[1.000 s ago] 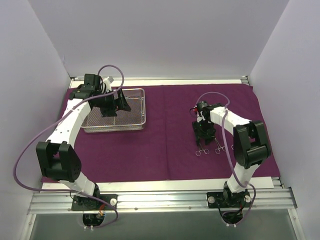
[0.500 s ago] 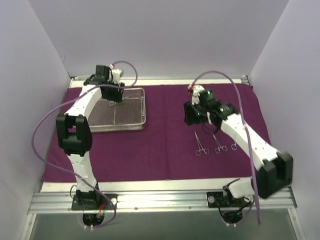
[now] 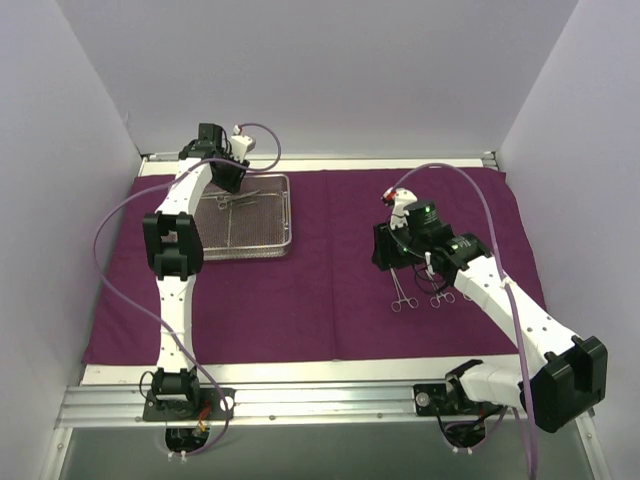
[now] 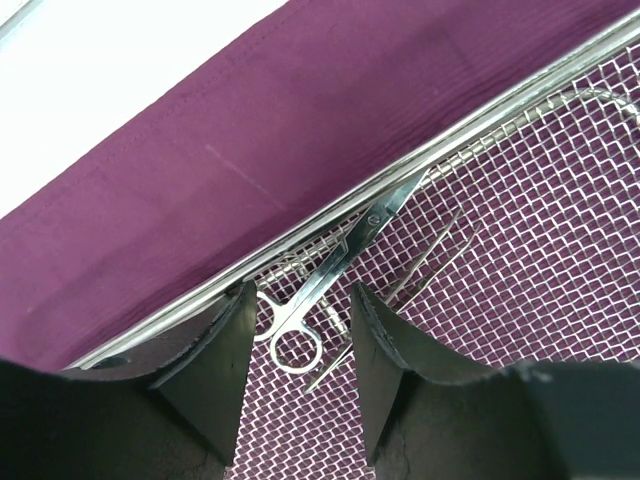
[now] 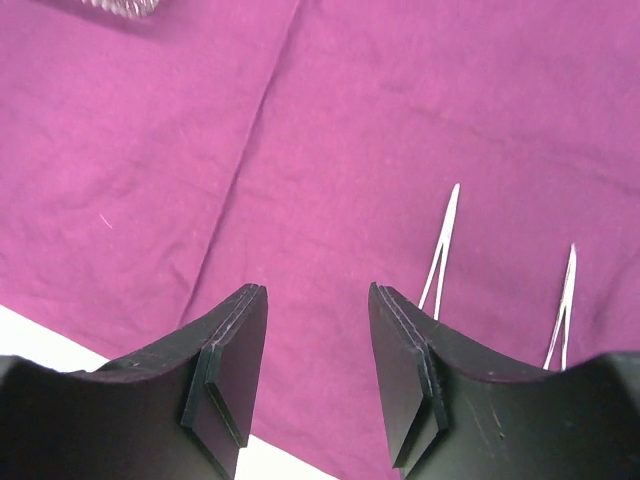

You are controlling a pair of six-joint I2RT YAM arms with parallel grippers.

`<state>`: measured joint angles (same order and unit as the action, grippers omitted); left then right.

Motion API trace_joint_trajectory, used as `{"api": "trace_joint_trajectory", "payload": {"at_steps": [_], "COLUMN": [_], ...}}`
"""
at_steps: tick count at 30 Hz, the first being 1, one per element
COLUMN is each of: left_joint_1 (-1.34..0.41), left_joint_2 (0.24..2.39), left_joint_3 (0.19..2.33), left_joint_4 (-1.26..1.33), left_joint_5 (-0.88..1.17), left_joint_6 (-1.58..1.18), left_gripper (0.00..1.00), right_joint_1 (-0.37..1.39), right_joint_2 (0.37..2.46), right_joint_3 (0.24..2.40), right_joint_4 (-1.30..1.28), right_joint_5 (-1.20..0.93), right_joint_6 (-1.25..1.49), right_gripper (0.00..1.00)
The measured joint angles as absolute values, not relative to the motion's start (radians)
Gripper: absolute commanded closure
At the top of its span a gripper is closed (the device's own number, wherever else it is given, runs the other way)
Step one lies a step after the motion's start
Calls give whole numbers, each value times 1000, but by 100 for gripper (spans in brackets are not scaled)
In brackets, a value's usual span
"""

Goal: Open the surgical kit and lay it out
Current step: Adjust the medical item in the container.

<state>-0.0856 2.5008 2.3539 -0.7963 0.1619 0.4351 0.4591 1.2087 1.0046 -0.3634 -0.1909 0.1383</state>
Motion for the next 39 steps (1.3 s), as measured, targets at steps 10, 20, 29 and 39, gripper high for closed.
{"api": "trace_joint_trajectory", "payload": {"at_steps": [10,20,29,39], "left_joint_1": [-85,-64,-28,-6], "left_joint_2": [2527,2644,2661,2569], "left_joint_3": [2363,2523,2542,2383], "left_joint_4": [-819,-918,-966,-1044], "left_joint_5": [192,220,323,327], "left_joint_6": [447,357,252,123], "left_gripper": [36,23,58,98], "right_joint_1": [459,459,459,459], "right_joint_2": [1207,1213,1213,1214], "right_joint_3": [1005,999,987,987], "right_joint_4": [-318,-272,-244,-210], "right_joint_5": [-200,-224,-245,-264], "right_joint_6": [155,184,204,217], "right_gripper": [55,56,56,56]}}
